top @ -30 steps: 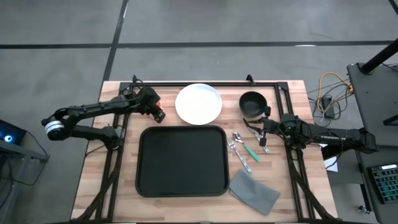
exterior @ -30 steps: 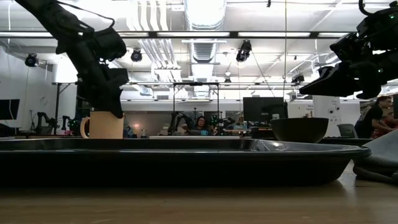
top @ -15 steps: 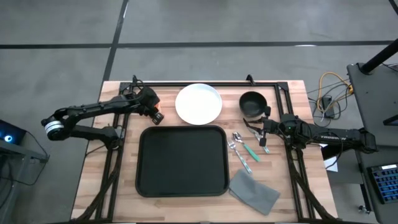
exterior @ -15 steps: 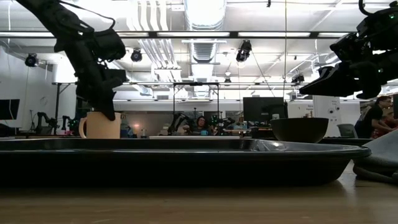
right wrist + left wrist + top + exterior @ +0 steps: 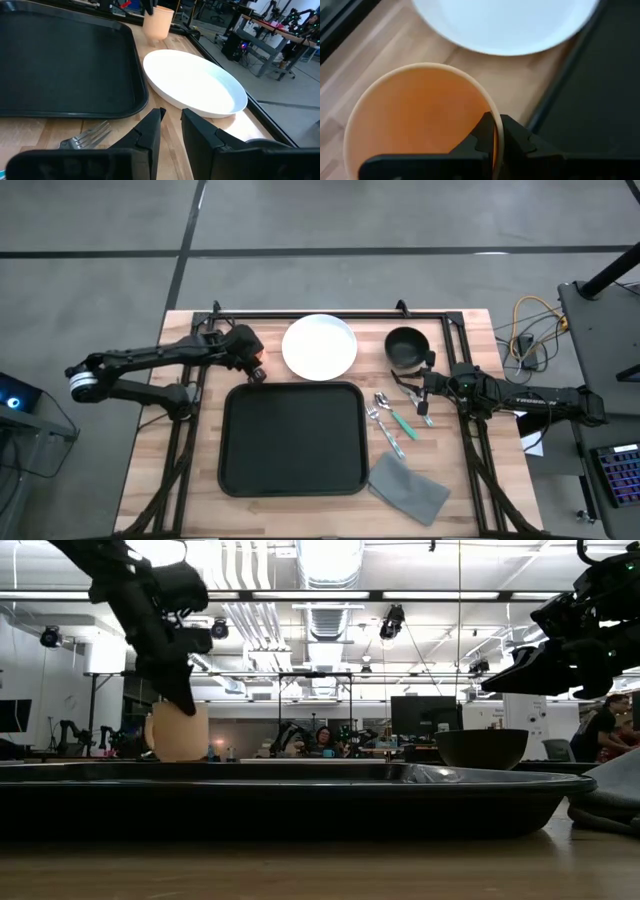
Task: Set up tray
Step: Put the orange cup on the black tray
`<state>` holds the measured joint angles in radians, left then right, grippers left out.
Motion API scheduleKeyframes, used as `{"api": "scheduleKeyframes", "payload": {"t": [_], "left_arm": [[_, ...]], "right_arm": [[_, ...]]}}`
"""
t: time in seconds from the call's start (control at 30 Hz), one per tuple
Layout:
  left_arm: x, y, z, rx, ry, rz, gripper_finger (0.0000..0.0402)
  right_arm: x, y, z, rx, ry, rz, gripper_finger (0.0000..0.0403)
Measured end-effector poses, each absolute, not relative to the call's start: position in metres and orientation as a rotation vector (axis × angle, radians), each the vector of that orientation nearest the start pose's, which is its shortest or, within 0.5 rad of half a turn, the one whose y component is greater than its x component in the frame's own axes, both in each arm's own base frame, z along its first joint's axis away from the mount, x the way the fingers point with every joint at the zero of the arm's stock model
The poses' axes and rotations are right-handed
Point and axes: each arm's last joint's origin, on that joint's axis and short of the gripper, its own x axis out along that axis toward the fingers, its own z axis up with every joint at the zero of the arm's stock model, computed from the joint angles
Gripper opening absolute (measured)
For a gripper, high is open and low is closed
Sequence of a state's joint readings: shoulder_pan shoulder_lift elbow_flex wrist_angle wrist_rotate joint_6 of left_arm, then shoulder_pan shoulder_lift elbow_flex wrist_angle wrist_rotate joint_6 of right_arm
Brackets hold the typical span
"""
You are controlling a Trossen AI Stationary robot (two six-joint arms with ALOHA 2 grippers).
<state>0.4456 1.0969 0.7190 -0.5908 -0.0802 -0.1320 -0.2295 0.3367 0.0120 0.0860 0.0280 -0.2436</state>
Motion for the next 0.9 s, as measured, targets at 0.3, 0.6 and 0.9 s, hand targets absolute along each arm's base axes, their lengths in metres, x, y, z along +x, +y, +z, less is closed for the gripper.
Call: {"api": "scheduleKeyframes", "payload": {"t": [0.3, 0.6, 0.9], "left_arm": [[0.196, 0.057, 0.236, -0.28, 0.956, 0.425, 0.0], [0.198, 0.032, 0.233, -0.29, 0.989, 0.362, 0.0], [0.193, 0.008, 0.226, -0.312, 1.059, 0.375, 0.0]], "right_arm": [[0.113, -0.027, 0.147, -0.217, 0.268, -0.227, 0.0068], [0.113, -0.027, 0.147, -0.217, 0.267, -0.227, 0.0068], [0.113, -0.027, 0.147, -0.218, 0.268, -0.226, 0.0068]]}}
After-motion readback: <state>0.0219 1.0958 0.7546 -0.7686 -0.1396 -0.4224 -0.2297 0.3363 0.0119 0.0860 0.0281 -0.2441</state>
